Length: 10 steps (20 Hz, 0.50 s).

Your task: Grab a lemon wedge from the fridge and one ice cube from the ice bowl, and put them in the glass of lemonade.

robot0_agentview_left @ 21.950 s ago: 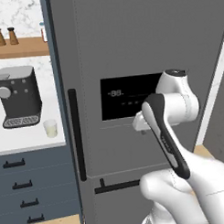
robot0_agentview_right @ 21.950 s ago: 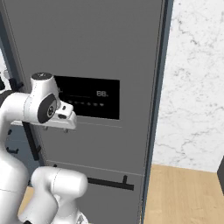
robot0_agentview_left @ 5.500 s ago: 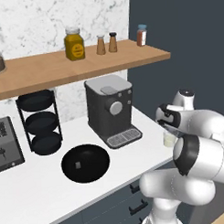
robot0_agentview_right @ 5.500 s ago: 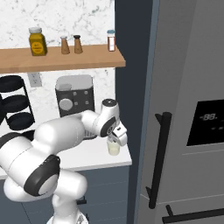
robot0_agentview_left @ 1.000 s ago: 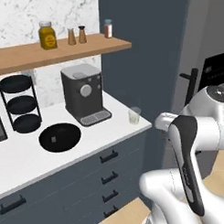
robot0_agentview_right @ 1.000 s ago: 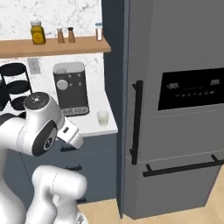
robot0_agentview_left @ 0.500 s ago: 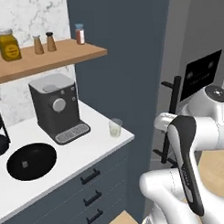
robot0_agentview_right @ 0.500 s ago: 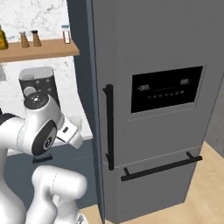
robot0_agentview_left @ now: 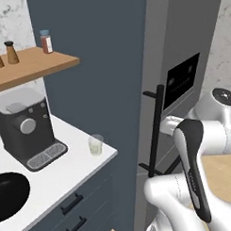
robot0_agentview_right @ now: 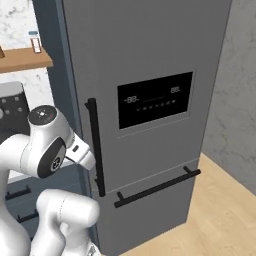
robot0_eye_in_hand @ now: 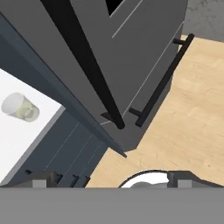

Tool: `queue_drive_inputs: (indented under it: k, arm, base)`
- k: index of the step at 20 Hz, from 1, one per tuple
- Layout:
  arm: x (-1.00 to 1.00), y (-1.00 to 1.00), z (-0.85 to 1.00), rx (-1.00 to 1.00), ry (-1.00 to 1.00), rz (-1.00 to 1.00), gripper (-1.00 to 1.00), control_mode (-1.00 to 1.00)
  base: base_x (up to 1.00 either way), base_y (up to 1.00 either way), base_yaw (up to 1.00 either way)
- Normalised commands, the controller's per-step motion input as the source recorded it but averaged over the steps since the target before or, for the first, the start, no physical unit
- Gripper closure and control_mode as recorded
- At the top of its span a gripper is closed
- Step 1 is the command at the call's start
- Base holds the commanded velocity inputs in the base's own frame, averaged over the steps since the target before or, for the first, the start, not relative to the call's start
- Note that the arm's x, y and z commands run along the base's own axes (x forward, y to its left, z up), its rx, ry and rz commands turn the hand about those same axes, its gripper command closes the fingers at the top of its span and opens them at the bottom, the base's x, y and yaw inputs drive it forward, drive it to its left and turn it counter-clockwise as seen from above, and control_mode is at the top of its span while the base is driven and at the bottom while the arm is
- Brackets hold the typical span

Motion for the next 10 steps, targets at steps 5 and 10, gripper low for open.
queue_drive_inputs:
  k: [5,10]
  arm:
    - [0.0,0.0,0.0,0.0,0.0,0.0,-1.0,1.0]
    - [0.0,0.0,0.0,0.0,0.0,0.0,-1.0,1.0]
  base:
    - [0.14,-0.01,-0.03]
    - [0.09,0.0,0.0]
